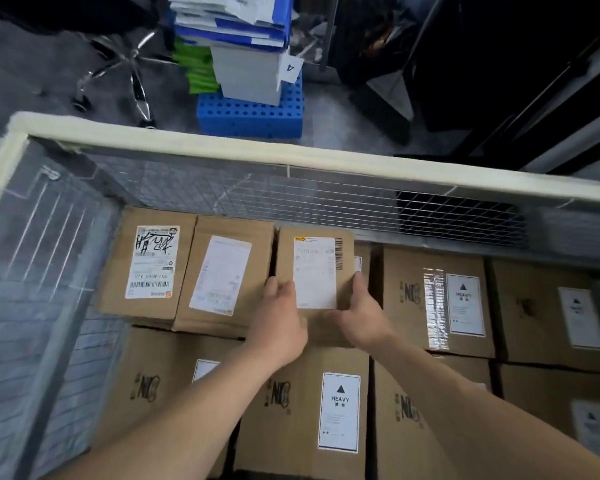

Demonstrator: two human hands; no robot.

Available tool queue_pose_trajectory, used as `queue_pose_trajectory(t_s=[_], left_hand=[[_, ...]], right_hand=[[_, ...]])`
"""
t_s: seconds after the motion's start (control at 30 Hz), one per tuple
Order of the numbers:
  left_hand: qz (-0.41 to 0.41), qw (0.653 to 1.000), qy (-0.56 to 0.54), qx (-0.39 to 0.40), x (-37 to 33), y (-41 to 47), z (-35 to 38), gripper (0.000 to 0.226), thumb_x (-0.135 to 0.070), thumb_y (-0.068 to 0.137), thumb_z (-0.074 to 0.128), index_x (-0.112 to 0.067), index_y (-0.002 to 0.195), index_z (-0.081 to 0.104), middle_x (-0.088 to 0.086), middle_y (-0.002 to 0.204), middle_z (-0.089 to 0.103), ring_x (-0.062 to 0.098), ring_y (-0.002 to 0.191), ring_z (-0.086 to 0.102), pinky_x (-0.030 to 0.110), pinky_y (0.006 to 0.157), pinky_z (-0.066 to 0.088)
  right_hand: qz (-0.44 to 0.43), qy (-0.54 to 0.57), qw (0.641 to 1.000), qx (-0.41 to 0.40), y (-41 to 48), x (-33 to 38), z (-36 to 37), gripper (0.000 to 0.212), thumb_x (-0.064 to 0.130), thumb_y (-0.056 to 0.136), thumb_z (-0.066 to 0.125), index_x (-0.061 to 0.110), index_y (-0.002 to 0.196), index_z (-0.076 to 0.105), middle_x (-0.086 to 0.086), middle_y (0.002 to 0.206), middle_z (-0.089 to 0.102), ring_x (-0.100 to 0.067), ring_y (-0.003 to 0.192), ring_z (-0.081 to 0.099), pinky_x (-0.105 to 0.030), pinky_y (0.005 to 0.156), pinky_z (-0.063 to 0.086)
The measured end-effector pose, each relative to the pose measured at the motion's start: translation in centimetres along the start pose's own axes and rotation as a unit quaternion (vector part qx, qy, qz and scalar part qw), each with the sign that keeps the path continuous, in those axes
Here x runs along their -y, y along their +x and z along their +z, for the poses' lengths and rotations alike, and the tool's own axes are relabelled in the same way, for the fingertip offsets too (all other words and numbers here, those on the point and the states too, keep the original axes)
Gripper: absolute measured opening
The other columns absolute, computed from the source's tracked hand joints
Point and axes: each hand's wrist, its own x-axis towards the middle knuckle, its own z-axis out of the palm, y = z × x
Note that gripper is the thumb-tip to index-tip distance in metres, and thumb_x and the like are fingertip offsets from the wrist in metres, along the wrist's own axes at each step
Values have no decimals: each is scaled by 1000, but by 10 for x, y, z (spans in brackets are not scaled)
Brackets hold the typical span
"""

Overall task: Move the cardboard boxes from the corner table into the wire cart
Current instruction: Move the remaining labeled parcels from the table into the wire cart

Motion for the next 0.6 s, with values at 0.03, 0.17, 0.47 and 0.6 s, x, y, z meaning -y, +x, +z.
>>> queue_pose_trajectory(t_s=[0.03,0.17,0.47,0.6], left_hand=[[5,1000,-2,-4,-1,-1,-2,47,-14,97,56,-16,142,42,5,159,27,23,140,38,30,109,35],[33,999,-2,-11,-9,-9,-15,48,-14,95,55,-17,142,46,-3,149,39,18,134,44,32,109,41],[57,989,138,-12,-64,-60,-77,60,-38,102,47,-12,153,30,5,159,32,22,145,31,38,112,38],[90,975,202,-32,-106,-94,-111,63,-46,102,41,-13,154,30,5,158,34,24,144,31,42,115,34]], right_hand=[[5,-1,1000,-2,0,2,0,76,22,92,71,20,149,20,-1,134,53,-24,118,56,-35,90,51],[3,-17,999,-39,-11,7,-7,50,22,94,67,20,135,38,-4,129,60,-22,108,59,-31,82,48],[-95,-170,977,-84,-91,37,-64,57,45,98,57,16,146,48,-3,152,51,-23,130,54,-36,100,48],[-121,-215,962,-118,-143,56,-106,55,54,98,51,18,139,53,1,152,50,-21,139,47,-40,109,45]])
